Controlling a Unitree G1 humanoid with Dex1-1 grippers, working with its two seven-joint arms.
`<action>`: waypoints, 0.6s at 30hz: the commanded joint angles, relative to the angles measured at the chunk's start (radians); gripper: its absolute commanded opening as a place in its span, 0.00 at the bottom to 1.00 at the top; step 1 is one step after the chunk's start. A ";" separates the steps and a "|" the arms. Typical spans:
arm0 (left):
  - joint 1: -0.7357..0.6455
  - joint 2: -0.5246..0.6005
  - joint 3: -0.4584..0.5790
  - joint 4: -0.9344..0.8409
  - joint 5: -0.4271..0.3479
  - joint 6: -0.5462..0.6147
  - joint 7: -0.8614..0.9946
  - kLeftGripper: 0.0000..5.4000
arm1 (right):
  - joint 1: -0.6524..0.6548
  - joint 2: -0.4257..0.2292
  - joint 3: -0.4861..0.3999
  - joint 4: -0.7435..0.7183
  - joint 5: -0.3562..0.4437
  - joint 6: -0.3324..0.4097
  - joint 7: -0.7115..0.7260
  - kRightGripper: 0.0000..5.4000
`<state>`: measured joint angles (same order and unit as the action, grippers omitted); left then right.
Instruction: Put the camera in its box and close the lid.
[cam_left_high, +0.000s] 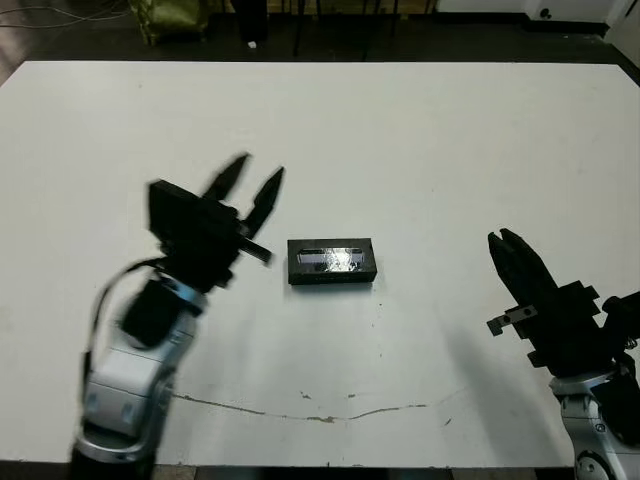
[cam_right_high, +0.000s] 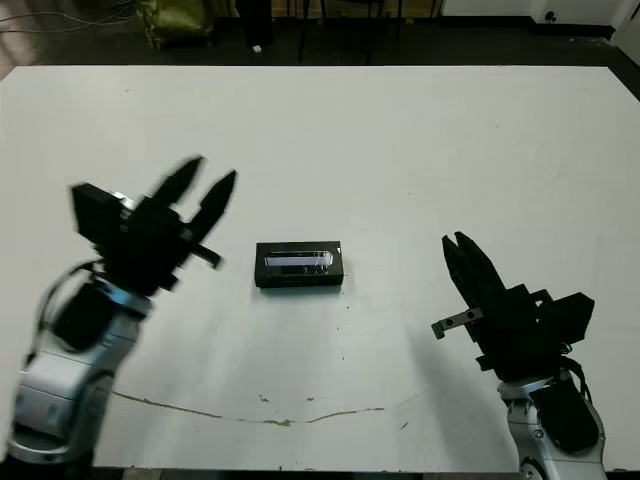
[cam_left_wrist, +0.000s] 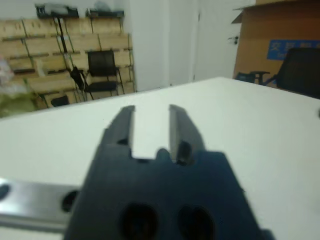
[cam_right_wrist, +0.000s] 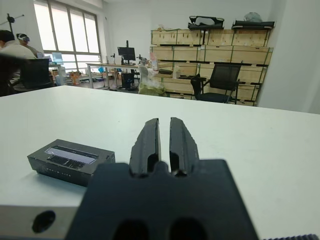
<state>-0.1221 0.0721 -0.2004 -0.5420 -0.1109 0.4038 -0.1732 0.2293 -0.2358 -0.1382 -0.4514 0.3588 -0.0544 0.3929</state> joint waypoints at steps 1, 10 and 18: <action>-0.004 -0.029 -0.064 0.049 0.063 0.049 0.053 0.07 | 0.006 0.000 0.001 0.014 -0.011 -0.006 -0.003 0.00; -0.090 -0.137 -0.127 0.289 0.187 0.008 0.171 0.00 | 0.024 0.001 0.000 -0.001 -0.003 -0.003 -0.011 0.00; -0.122 -0.196 -0.118 0.485 0.242 -0.053 0.250 0.00 | 0.035 -0.001 0.002 -0.010 -0.016 -0.005 -0.018 0.00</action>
<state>-0.2497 -0.1192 -0.3257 -0.0937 0.1140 0.3514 0.0645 0.2486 -0.2347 -0.1333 -0.4634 0.3458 -0.0650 0.3782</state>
